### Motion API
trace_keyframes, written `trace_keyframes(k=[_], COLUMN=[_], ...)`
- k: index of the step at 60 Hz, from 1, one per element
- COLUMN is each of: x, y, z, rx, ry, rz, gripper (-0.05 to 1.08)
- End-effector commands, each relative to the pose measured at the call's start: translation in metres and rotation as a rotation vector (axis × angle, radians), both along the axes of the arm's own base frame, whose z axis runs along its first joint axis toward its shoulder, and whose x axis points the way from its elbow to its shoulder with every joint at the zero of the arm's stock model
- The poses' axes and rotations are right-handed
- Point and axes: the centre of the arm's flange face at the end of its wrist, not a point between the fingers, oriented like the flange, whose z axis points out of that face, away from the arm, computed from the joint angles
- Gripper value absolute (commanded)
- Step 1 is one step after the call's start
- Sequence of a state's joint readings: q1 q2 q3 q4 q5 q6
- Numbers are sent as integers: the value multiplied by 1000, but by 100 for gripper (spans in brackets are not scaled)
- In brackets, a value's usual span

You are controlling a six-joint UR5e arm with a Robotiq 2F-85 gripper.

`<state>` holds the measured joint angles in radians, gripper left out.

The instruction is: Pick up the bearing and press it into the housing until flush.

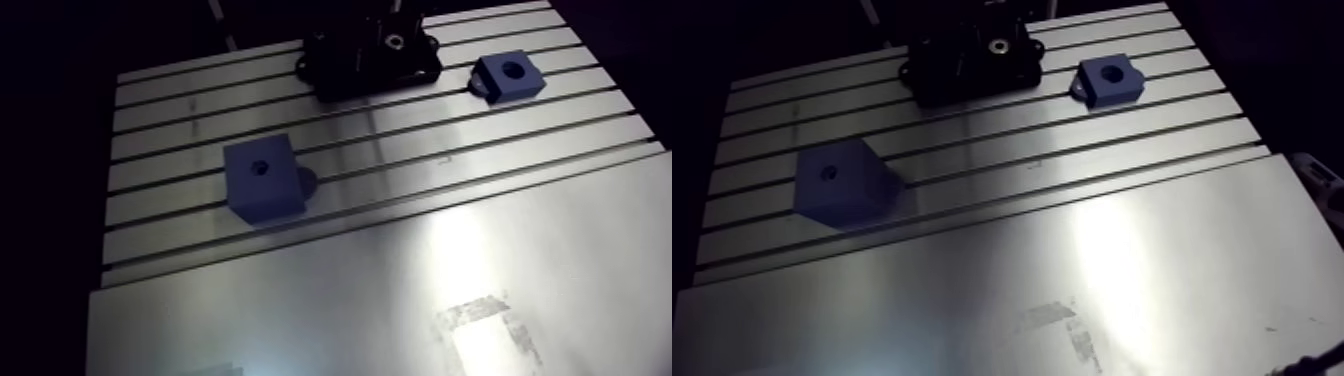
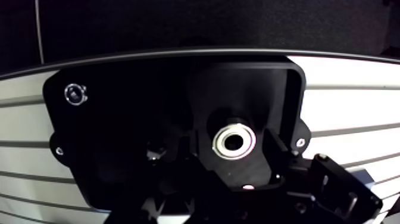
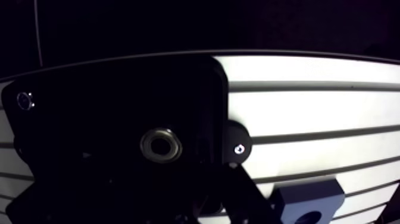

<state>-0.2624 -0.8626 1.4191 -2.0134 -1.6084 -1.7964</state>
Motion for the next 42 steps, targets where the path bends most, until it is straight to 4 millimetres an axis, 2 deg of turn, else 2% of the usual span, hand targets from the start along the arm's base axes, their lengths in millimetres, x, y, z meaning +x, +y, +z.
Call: trace_keyframes(k=[1,42], x=[1,1], y=[0,1], z=[-1,-2], rx=[-1,-1], ry=[-2,-3], rz=[1,-1], gripper=[37,44])
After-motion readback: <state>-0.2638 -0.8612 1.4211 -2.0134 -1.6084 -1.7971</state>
